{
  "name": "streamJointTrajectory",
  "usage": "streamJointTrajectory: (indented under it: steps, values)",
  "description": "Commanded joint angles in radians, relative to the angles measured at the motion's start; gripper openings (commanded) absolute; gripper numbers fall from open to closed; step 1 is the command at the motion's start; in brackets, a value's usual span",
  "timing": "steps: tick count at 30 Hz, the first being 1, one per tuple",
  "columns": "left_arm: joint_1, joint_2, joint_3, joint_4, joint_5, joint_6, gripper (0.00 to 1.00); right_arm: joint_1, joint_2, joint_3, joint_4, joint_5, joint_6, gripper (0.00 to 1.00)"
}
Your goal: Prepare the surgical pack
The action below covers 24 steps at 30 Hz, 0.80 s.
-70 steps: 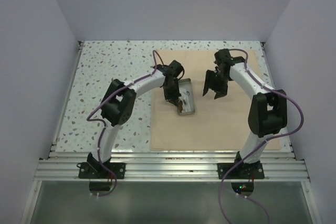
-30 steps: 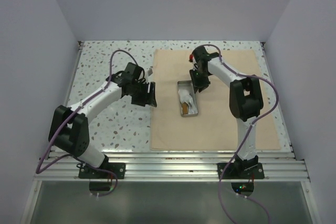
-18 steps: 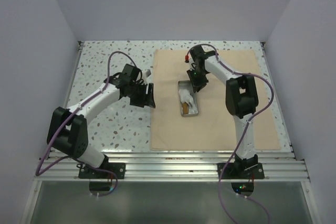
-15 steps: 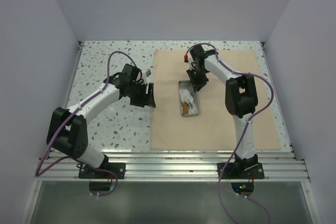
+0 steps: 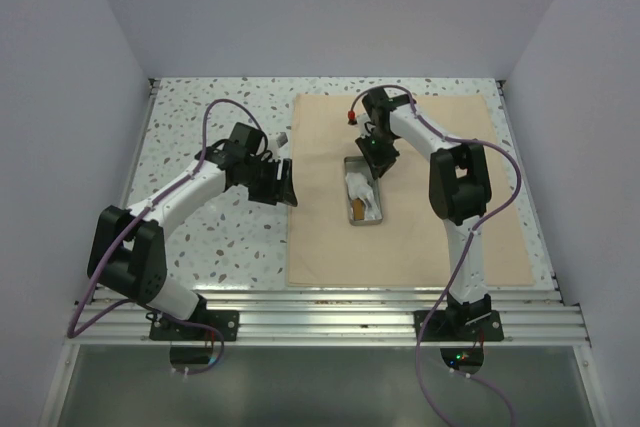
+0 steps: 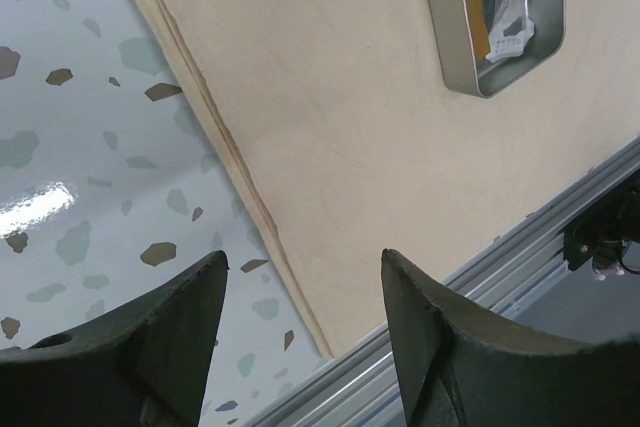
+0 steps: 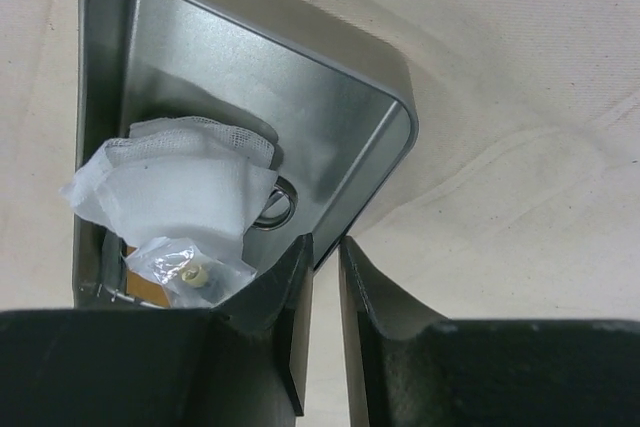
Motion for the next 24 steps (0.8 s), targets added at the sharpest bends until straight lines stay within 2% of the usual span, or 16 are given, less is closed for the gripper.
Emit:
streamJointTrajectory:
  steps: [1,7,13,18,24]
  values:
    - [0.012,-0.031,-0.002,0.038,0.037,0.021,0.67,0.008,0.018,0.001,-0.013,-0.042,-0.003,0.20]
    - [0.018,-0.037,-0.010,0.043,0.033,0.013,0.67,0.007,0.061,0.055,-0.076,-0.007,-0.071,0.00]
    - [0.026,-0.032,-0.027,0.043,0.034,0.007,0.67,0.007,0.050,0.055,-0.098,0.095,-0.203,0.00]
    - [0.029,-0.025,-0.030,0.035,0.030,0.008,0.67,-0.009,0.050,0.061,-0.099,0.194,-0.250,0.00]
    - [0.032,-0.017,-0.027,0.024,0.014,0.002,0.67,-0.012,0.055,0.056,-0.079,0.238,-0.319,0.00]
